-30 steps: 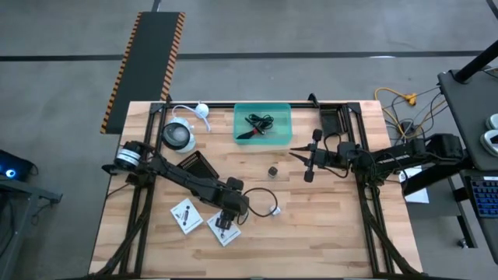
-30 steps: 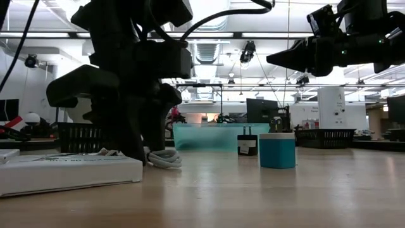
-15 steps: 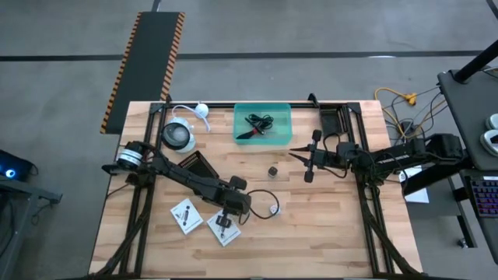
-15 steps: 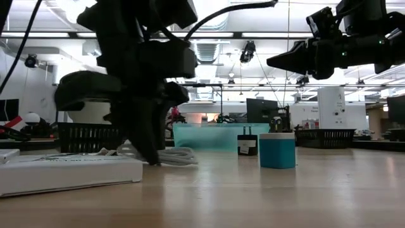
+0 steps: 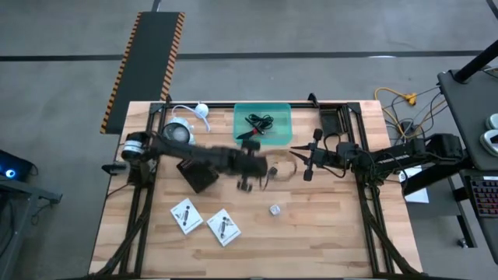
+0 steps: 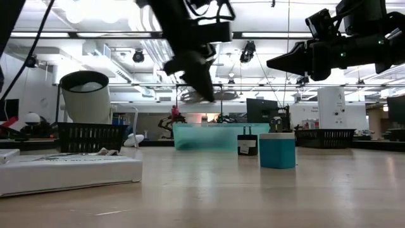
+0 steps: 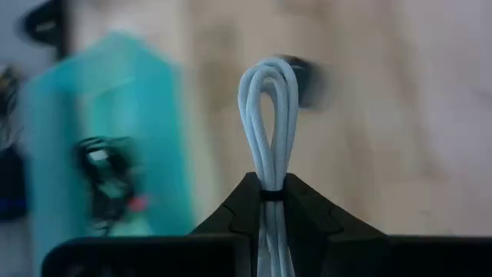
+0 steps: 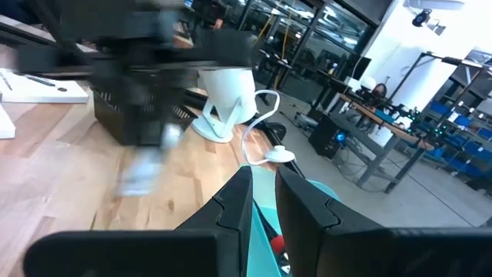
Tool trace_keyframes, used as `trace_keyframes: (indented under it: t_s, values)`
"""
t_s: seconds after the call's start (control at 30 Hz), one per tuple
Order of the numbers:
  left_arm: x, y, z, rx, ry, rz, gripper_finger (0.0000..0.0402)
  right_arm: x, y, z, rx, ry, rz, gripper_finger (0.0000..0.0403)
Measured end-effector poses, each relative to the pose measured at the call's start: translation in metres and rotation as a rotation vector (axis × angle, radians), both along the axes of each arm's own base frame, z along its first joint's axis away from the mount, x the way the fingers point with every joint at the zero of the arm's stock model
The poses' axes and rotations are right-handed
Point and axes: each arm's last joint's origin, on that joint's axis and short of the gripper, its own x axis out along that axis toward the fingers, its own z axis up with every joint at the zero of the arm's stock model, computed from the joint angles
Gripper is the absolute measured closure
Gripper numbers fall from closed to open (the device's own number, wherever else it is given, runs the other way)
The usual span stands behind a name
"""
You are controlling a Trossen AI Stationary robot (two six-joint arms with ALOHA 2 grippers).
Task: Pick and place items into bin
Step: Put the white charger cable into the green bin
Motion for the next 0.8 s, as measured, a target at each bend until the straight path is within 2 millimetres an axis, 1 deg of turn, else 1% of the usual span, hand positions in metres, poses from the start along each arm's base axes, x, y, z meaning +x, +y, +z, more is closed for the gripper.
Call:
trace_keyframes:
  t_s: [0.1, 0.2, 0.3, 0.4, 0.53, 0.63, 0.8]
  values:
    - [0.004, 0.038, 0.015, -0.005, -0.049, 0.093, 0.038, 0.0, 0.0, 0.0, -0.003, 0.001, -0.002, 0.0355]
    - [0.003, 0.074, 0.025, -0.012, -0.082, 0.177, 0.038, 0.0, 0.0, 0.0, -0.002, 0.0, -0.004, 0.0355]
    - [-0.002, 0.103, 0.027, -0.023, -0.09, 0.241, 0.038, 0.0, 0.0, 0.0, -0.002, 0.004, -0.003, 0.0355]
    - [-0.008, 0.126, 0.025, -0.062, -0.091, 0.274, 0.038, 0.0, 0.0, -0.002, 0.0, 0.022, -0.004, 0.0355]
    - [-0.018, 0.149, 0.018, -0.163, -0.083, 0.268, 0.038, 0.0, 0.0, -0.002, -0.001, 0.022, -0.018, 0.0355]
    - [-0.022, 0.161, 0.015, -0.159, -0.074, 0.262, 0.0376, 0.0, 0.0, -0.002, -0.001, 0.022, -0.021, 0.0355]
    - [-0.023, 0.17, 0.013, -0.142, -0.088, 0.261, 0.0338, 0.0, 0.0, -0.002, -0.001, 0.021, -0.021, 0.0355]
